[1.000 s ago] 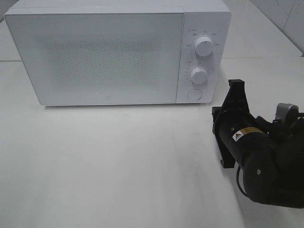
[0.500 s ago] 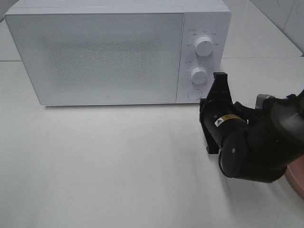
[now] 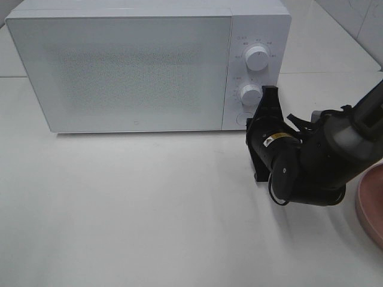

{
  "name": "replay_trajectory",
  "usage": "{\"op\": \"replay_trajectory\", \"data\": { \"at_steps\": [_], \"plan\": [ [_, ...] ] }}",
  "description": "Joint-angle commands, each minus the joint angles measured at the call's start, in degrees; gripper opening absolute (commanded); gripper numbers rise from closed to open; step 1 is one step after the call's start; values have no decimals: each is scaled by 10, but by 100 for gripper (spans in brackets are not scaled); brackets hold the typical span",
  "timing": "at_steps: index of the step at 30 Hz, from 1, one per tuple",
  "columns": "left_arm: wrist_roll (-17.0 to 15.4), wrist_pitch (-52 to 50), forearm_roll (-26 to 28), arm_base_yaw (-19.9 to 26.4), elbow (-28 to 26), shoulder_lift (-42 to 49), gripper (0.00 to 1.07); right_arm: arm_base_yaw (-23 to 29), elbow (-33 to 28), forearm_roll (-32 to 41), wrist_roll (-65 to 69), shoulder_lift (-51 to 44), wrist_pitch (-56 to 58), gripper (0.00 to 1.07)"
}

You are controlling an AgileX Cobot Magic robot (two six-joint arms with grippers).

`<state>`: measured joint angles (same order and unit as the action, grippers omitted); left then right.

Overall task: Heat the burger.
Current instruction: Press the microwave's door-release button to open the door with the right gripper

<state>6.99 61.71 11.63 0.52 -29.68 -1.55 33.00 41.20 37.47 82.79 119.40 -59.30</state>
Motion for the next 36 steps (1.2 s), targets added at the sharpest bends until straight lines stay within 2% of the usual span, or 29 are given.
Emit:
{"op": "replay_trajectory", "data": {
  "at_steps": [1,17,29,36],
  "plan": [
    [0,-2,-2,-1,1,-1,88,-10,15,-18,-5,7,6,0],
    [0,-2,-2,-1,1,-1,88,-10,60,-28,13,56,7,0],
    [0,-2,-2,-1,1,-1,88,-10,84,8,-1,68,6,0],
    [0,-2,-2,-1,1,-1,88,-10,120,27,-35,68,7,0]
  ]
}}
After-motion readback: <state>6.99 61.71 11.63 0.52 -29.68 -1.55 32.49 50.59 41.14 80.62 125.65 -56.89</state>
